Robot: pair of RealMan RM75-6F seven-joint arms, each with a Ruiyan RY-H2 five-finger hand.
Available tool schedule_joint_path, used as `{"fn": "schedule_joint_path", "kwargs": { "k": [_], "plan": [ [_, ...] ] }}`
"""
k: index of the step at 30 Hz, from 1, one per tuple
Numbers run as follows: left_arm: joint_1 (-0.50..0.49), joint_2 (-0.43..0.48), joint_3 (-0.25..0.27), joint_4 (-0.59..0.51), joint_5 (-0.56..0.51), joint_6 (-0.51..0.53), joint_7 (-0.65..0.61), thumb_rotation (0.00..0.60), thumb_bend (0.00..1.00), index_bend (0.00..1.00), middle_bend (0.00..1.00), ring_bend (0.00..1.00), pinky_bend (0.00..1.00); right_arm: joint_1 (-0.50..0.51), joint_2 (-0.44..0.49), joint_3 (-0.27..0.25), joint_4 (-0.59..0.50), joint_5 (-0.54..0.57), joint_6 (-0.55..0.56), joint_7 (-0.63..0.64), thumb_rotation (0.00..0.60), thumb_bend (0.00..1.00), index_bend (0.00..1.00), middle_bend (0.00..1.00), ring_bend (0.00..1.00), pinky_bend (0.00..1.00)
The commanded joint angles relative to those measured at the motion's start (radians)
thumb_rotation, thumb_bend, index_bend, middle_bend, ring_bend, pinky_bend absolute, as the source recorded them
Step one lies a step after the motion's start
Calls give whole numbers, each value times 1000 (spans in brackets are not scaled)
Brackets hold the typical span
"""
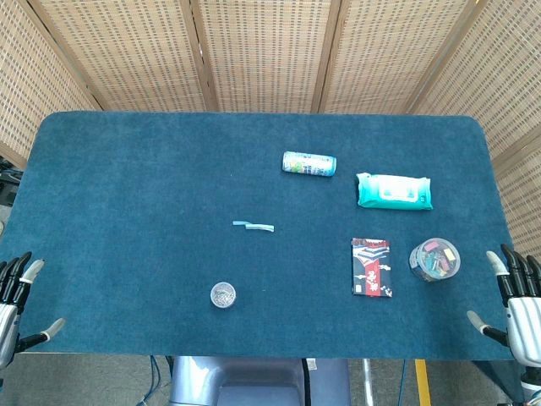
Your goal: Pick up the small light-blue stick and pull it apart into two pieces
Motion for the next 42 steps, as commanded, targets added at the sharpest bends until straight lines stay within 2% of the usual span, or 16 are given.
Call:
{"fn": "schedule_joint_path", "kwargs": {
  "k": [1,5,7,13,16,18,22,26,33,42],
  "plan": [
    [0,0,-2,1,-2,0,-1,600,0,0,0,0,0,10,-3,-1,1,-5,-15,2,600,0,0,0,0,0],
    [0,-5,-7,3,-10,-1,3,600,0,0,0,0,0,43,-6,10,4,-13,-51,-16,600,0,0,0,0,0],
    [0,-12,-15,4,-22,-1,14,600,0,0,0,0,0,89,-4,30,2,-14,-106,-51,600,0,5,0,0,0],
    [-8,-27,-32,3,-39,-10,35,600,0,0,0,0,0,289,27,134,-85,79,-372,-97,600,0,96,0,0,0],
    [-13,-35,-37,5,-47,-19,48,600,0,0,0,0,0,385,17,194,-102,164,-496,-129,600,0,144,0,0,0],
    [-22,-42,-43,3,-68,-45,65,600,0,0,0,0,0,500,-19,256,-106,311,-650,-167,600,0,186,0,0,0],
    [-35,-47,-59,-4,-107,-78,83,600,0,0,0,0,0,648,-121,314,-66,541,-771,-277,600,0,314,0,0,0],
    [-50,-46,-75,-14,-147,-114,90,600,0,0,0,0,0,786,-253,334,3,761,-798,-402,600,17,359,0,0,0],
    [-71,-47,-92,-14,-202,-165,100,600,0,0,0,0,0,957,-443,337,130,992,-745,-553,600,147,390,0,0,0],
    [-83,-44,-107,-10,-245,-193,93,600,0,0,0,0,0,1087,-609,333,263,1144,-702,-640,600,187,394,0,0,0]
  ]
}}
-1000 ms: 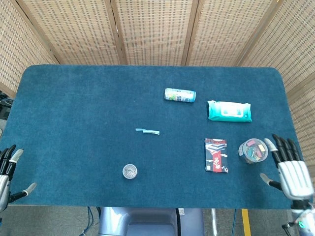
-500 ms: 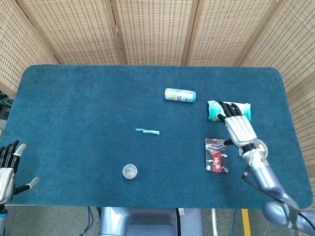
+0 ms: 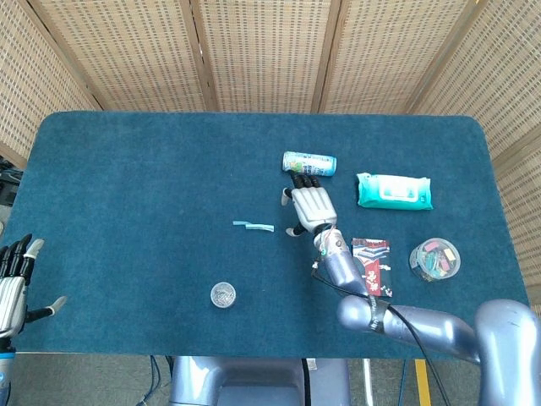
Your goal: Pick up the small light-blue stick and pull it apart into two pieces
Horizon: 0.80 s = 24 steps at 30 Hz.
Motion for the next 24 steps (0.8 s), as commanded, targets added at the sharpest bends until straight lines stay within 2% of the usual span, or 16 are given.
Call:
{"fn": "schedule_joint_path", "kwargs": {
  "k": [1,13,18,24],
  "plan": [
    [-3,2,-3,2,-10,-7,-4,600,0,0,0,0,0,43,-66,-3,70,46,12,-32,600,195,394,0,0,0],
    [-14,13,-14,15,-51,-38,-37,600,0,0,0,0,0,108,-225,-20,280,76,-34,-35,600,260,408,0,0,0],
    [-14,13,-16,19,-58,-39,-40,600,0,0,0,0,0,123,-268,-16,336,78,-52,-33,600,262,420,0,0,0],
    [-16,11,-16,21,-65,-43,-39,600,0,0,0,0,0,139,-302,-1,390,81,-71,-25,600,312,430,0,0,0]
  ]
}}
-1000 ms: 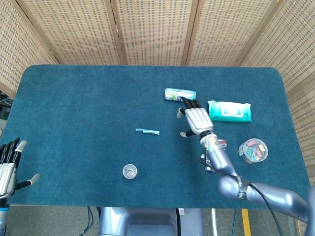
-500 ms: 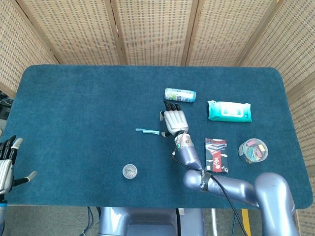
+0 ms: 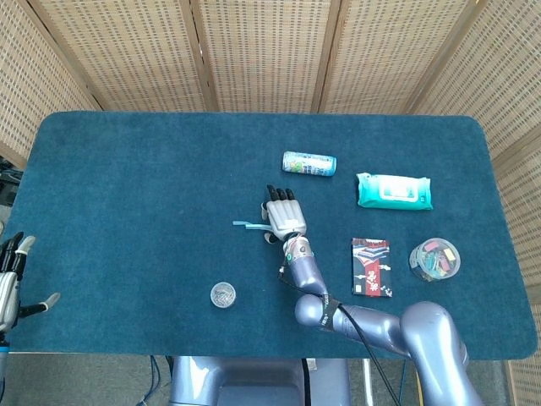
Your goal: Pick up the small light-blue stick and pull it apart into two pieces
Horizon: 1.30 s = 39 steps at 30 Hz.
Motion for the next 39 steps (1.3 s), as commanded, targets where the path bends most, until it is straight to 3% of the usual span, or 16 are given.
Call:
{"fn": "schedule_joint_path", "kwargs": {
  "k": [1,19,26,33,39],
  "plan": [
    [0,0,-1,0,-3,-1,-1,600,0,0,0,0,0,10,-18,10,31,0,-13,5,600,320,434,0,0,0],
    [-6,2,-4,8,-23,-14,-9,600,0,0,0,0,0,17,-82,12,162,-32,-77,17,600,345,473,0,0,0],
    [-10,1,-4,11,-29,-22,-10,600,0,0,0,0,0,9,-96,2,204,-59,-94,18,600,414,523,0,0,0],
    [-14,-1,-1,9,-31,-29,-3,600,0,0,0,0,0,-5,-81,6,186,-95,-98,41,600,500,586,0,0,0],
    [-18,-4,3,7,-24,-31,1,600,0,0,0,0,0,-25,-38,5,102,-149,-75,66,600,505,603,0,0,0]
  ]
}}
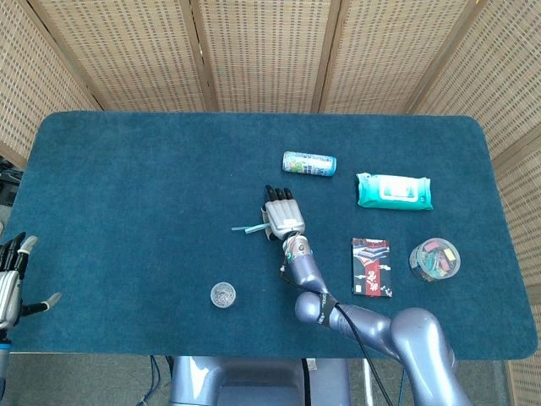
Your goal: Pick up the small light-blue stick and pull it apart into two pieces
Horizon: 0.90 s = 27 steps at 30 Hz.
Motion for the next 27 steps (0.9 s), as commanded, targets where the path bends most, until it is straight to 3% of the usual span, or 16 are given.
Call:
{"fn": "schedule_joint_path", "kwargs": {
  "k": [1,7,9,11,13,16,22,27],
  "plan": [
    [-4,-1,0,-2,3,-3,2,600,0,0,0,0,0,-17,34,-3,-63,-41,21,19,600,505,606,0,0,0],
    [-64,-2,-30,-2,49,-20,33,600,0,0,0,0,0,-76,145,-30,-252,-147,93,50,600,506,610,0,0,0],
    [-104,-8,-55,9,72,-33,41,600,0,0,48,34,17,-94,180,-33,-305,-162,112,54,600,512,610,0,0,0],
    [-149,-20,-78,26,97,-53,32,600,0,7,219,185,102,-110,212,-33,-352,-164,127,57,600,517,610,0,0,0],
    [-201,-37,-101,44,135,-72,9,600,0,84,478,454,284,-123,239,-30,-387,-158,141,58,600,517,610,0,0,0],
    [-288,-95,-139,104,191,-91,-23,600,0,175,690,677,520,-141,279,-22,-444,-140,158,59,600,517,610,0,0,0],
    [-442,-255,-186,235,244,-135,12,600,0,178,891,877,752,-163,338,-11,-543,-92,193,46,600,517,610,0,0,0],
    [-539,-328,-196,278,246,-214,70,600,0,178,994,979,863,-168,370,-8,-612,-51,229,18,600,525,610,0,0,0]
  ]
}}
